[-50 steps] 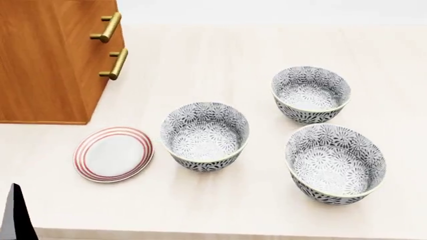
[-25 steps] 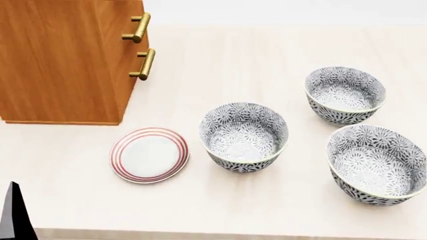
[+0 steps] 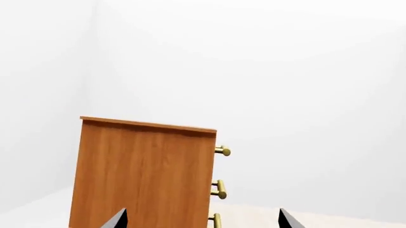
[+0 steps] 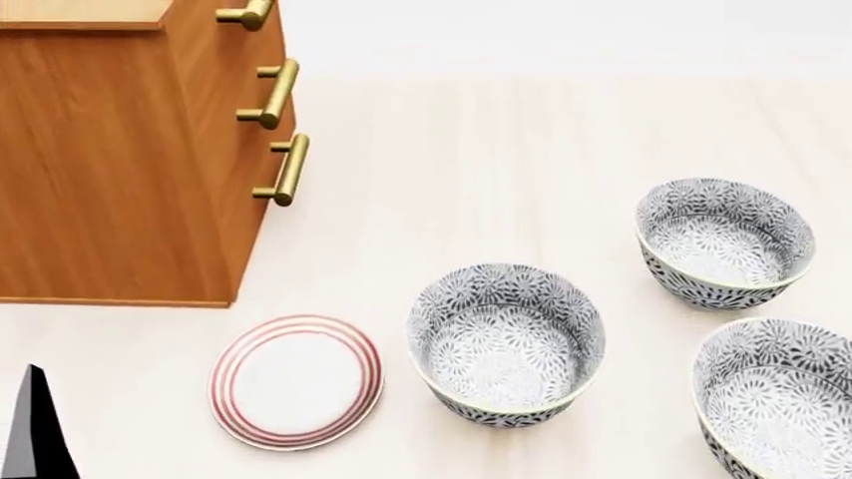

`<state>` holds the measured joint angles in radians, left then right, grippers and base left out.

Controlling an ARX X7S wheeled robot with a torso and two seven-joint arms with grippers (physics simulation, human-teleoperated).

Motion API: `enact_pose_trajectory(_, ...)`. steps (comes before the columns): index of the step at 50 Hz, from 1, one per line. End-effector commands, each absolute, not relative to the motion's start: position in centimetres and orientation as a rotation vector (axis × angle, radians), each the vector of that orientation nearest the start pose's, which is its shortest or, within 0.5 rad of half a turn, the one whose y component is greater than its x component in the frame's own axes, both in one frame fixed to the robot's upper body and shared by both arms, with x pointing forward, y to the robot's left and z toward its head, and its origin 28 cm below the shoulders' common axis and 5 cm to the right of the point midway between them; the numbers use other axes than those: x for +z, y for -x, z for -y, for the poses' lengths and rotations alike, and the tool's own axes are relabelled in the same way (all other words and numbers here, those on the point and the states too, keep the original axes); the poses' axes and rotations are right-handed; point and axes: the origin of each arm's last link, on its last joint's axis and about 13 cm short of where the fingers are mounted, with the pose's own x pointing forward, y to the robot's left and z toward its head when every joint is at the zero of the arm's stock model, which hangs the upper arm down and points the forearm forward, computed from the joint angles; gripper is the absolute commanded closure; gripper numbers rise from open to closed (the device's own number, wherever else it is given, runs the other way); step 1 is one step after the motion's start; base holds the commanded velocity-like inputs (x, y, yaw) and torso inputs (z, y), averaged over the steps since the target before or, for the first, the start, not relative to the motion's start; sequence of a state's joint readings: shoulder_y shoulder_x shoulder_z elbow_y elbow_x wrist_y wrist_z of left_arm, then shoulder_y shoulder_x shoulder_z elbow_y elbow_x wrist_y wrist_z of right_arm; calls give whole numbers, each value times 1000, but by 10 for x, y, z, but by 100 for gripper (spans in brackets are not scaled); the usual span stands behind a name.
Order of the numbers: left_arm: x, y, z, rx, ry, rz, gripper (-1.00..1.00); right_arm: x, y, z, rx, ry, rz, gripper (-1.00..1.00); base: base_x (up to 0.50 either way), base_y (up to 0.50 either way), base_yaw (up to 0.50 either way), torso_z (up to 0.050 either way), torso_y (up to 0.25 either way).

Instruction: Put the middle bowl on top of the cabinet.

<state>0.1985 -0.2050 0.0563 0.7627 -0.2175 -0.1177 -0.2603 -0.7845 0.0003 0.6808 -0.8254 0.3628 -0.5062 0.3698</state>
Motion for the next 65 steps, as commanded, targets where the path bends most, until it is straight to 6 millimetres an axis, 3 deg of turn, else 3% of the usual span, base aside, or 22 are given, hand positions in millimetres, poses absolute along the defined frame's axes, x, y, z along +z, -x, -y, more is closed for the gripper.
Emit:
enact_pose_trajectory(1, 127, -152, -213, 45, 93, 407, -100, 148, -25, 193, -781, 139, 672, -100, 0, 0, 0, 0, 0)
enact_pose_trajectory(24, 128, -152, -214, 53, 98, 407, -100, 148, -24, 195, -771, 126, 667, -100, 164, -157, 0, 0, 0)
enact_pose_trajectory(50, 128, -152, -213, 50, 102, 402, -100, 147, -25, 194, -789, 150, 626, -100, 324, 41, 0, 0, 0)
enact_pose_trajectory(59, 126, -152, -212, 50, 95, 394, -100, 148, -25, 193, -791, 158, 640, -100, 6, 0, 0, 0, 2)
enact_pose_trajectory(63, 128, -151, -208, 32, 242, 323, -100, 146, -26, 192, -797, 167, 628, -100, 0, 0, 0, 0, 0)
enact_pose_trajectory(65, 137, -153, -202, -8, 339, 271, -100, 148, -27, 190, -787, 172, 629, -100, 0, 0, 0, 0, 0)
